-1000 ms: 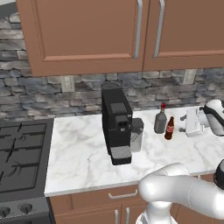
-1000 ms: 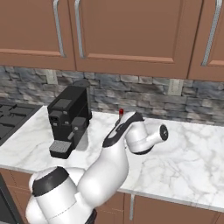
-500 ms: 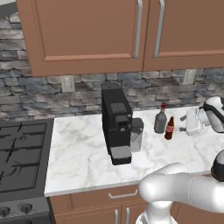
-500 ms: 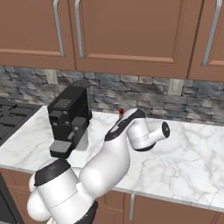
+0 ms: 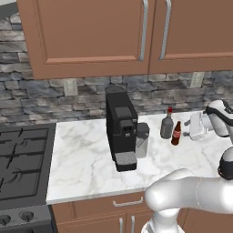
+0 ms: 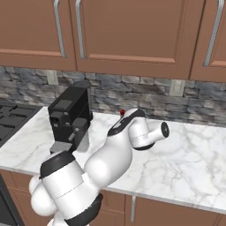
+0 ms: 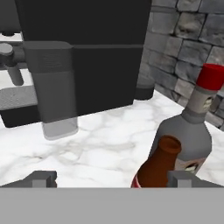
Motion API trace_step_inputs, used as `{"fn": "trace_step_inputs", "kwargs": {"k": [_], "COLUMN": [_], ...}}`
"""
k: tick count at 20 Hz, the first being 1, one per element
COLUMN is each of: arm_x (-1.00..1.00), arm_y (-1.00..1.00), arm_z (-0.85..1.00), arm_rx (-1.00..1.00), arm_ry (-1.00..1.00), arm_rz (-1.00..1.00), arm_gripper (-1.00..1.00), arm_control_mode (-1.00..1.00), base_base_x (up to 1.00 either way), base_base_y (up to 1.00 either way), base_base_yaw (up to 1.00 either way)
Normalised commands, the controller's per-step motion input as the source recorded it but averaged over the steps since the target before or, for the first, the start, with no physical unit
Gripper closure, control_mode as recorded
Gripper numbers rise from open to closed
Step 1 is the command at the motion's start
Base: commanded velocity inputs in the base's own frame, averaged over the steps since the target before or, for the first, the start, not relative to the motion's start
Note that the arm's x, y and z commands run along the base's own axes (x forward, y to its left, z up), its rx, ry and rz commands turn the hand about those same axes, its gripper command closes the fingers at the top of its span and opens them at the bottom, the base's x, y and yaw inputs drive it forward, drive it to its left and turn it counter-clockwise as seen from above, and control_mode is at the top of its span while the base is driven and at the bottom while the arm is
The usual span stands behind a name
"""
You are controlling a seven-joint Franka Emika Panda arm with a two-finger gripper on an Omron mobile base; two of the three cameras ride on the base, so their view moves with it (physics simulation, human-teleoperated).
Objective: Move the drinks to the dining counter.
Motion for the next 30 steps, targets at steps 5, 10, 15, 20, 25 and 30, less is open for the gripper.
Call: {"fn": "trace_step_inputs", "kwargs": {"k": [5, 10, 15, 20, 25, 30], "arm_x": [0.16, 0.2, 0.28, 0.2, 0.13, 0.17], "arm_y": [0.0, -0.01, 0.0, -0.08, -0.24, -0.15], "arm_z": [-0.1, -0.02, -0.03, -0.07, -0.13, -0.11], "arm_rx": [0.0, 0.0, 0.0, 0.0, 0.0, 0.0], "arm_ry": [0.0, 0.0, 0.0, 0.0, 0.0, 0.0], "arm_rz": [0.0, 0.0, 0.0, -0.01, -0.03, -0.04], "arm_gripper": [-1.0, -1.0, -1.0, -1.0, -1.0, -1.0], "arm_control_mode": [-1.0, -1.0, -1.0, -1.0, -1.0, -1.0], "base_base_x": [0.0, 0.0, 0.0, 0.0, 0.0, 0.0], "base_base_y": [0.0, 0.0, 0.0, 0.0, 0.0, 0.0], "base_base_yaw": [0.0, 0.0, 0.0, 0.0, 0.0, 0.0]}}
